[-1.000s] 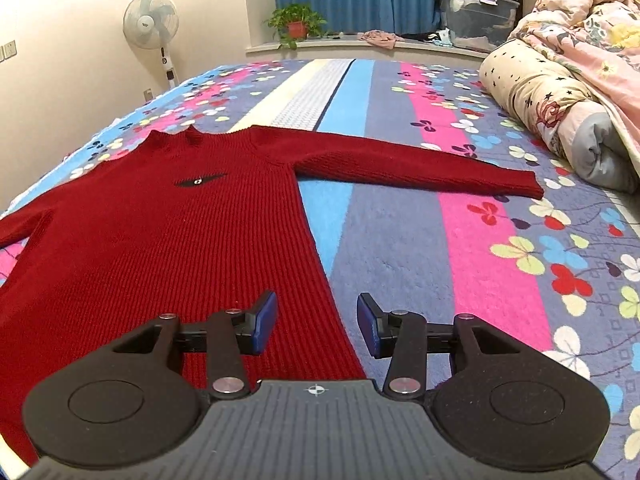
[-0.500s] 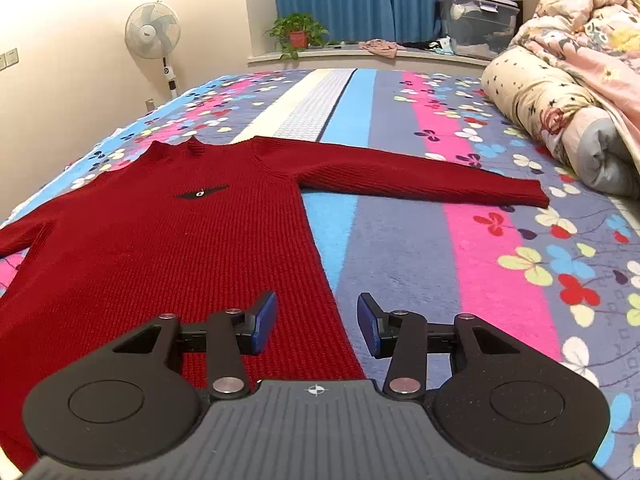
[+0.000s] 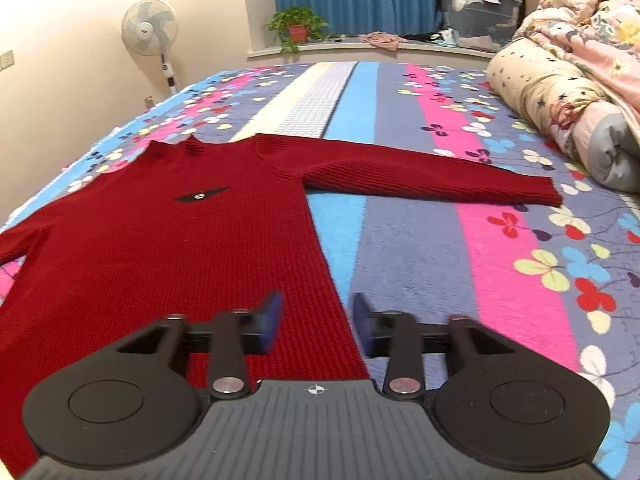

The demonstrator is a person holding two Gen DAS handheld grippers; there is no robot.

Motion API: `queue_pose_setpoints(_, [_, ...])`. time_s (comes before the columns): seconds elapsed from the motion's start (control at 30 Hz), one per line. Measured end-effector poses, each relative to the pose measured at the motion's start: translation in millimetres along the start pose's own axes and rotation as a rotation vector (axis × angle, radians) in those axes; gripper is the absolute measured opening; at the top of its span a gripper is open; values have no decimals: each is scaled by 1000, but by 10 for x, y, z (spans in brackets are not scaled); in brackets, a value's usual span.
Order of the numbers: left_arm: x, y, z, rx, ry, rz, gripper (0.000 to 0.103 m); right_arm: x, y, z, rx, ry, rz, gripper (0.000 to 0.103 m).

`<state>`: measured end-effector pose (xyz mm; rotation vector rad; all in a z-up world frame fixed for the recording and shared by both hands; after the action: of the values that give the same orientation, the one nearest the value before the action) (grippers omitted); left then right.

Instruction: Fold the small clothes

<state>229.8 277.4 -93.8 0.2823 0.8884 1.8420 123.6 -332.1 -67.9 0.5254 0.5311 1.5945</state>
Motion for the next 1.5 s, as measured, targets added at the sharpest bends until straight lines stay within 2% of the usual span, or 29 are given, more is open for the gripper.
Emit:
queue_pose_setpoints(0.03, [16, -9, 16, -2, 9, -3, 31, 8, -3, 9, -3, 2, 9, 7])
queue_pose_setpoints(0.4, [269, -171, 124, 20, 102, 29, 31, 197, -129, 63, 8, 29, 63, 7])
queue_pose_setpoints(0.87, [321, -232, 154, 13, 104, 48, 32, 333, -197, 97, 17, 68, 87, 8])
queue_pose_setpoints(0.97, [442, -260, 189, 30, 219, 8, 34, 362, -218, 90, 28, 74, 95, 9])
queue_pose_setpoints(1.07, [638, -303, 227, 52, 390, -37, 40, 382, -262, 49, 57, 68, 112, 19])
queue_pose_setpoints(1.17, [828, -393, 215, 93, 529, -65, 45, 417, -331, -10, 103, 59, 128, 20])
queue_pose_setpoints(1.27, [1016, -515, 183, 128, 638, -63, 49, 466, -389, -78, 141, 77, 128, 20])
queue_pose_setpoints(1.4, [1195, -643, 152, 137, 742, -60, 51, 520, -435, -142, 174, 95, 134, 22])
queue_pose_setpoints(1.5, [1240, -704, 168, 120, 768, -58, 51, 534, -448, -178, 190, 112, 138, 23])
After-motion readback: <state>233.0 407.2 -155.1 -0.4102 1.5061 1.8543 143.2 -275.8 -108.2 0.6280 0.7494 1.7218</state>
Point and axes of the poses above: each gripper's, at about its wrist camera, not at the fingertips, and y roughly against the way its jaws point, x to its left, z to its top, the point moved 8 cm from there along -y, roughly the way its jaws point, and after that the axes turned 11 degrees about y, right-handed, at the moved point
